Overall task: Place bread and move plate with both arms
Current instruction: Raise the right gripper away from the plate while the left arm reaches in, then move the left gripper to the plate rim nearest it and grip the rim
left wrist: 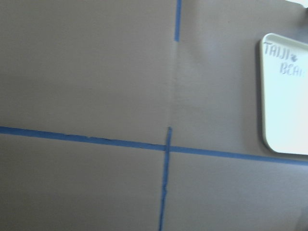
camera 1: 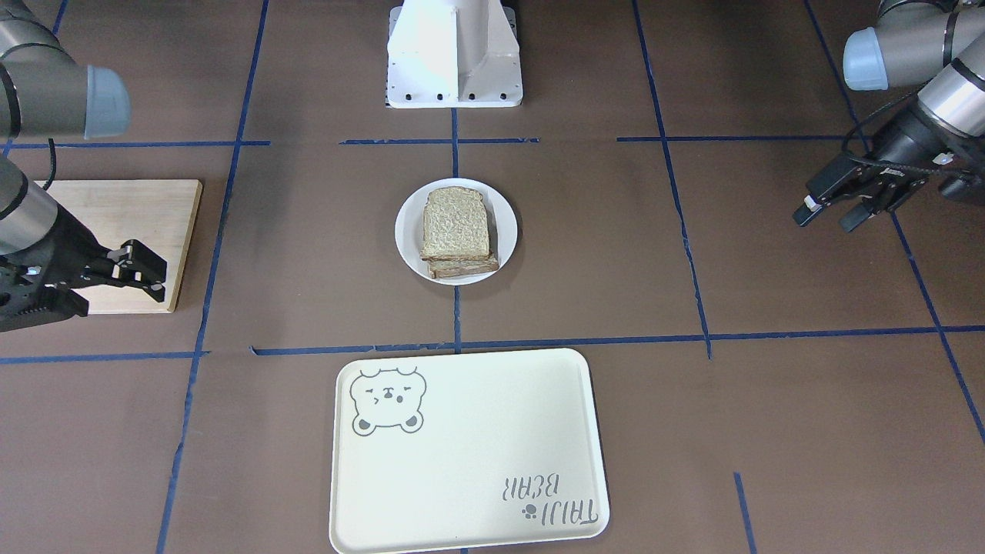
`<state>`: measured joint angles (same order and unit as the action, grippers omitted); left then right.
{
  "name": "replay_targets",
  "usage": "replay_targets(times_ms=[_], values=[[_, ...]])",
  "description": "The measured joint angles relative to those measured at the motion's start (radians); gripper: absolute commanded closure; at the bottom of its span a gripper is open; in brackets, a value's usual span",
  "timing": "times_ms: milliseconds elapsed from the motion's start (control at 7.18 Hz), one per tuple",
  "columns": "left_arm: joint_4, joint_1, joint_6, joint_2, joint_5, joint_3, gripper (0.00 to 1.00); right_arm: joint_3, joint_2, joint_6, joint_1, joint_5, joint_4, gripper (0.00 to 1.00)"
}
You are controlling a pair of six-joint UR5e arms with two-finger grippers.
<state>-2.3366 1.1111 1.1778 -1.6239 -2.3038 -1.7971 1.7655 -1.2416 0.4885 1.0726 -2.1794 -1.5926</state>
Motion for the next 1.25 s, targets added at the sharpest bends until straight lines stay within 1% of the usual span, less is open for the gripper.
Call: replay_targets(times_ms=[139,279,418,557,836,1114,1254], values=[[-0.092,-0.047,0.095,-0.009,0.051,0.024,0.00,0.042,-0.040,-0.096,0.030,0.006,-0.067,0.00],[-0.159,-0.101,0.193,-0.023,0.108,0.037,0.00,0.080,-0.092,-0.141,0.062,-0.001,-0.091,0.00],[-0.211,-0.158,0.298,-0.048,0.166,0.043,0.00,0.103,-0.125,-0.154,0.098,-0.025,-0.099,0.00],[-0.265,-0.211,0.400,-0.081,0.216,0.054,0.00,0.106,-0.140,-0.155,0.125,-0.058,-0.102,0.00],[-0.411,-0.306,0.570,-0.149,0.325,0.114,0.00,0.092,-0.148,-0.154,0.143,-0.083,-0.104,0.00],[-0.531,-0.398,0.626,-0.173,0.442,0.170,0.19,0.090,-0.146,-0.151,0.147,-0.088,-0.104,0.00],[-0.560,-0.441,0.633,-0.181,0.474,0.192,0.26,0.093,-0.145,-0.151,0.147,-0.093,-0.103,0.00]])
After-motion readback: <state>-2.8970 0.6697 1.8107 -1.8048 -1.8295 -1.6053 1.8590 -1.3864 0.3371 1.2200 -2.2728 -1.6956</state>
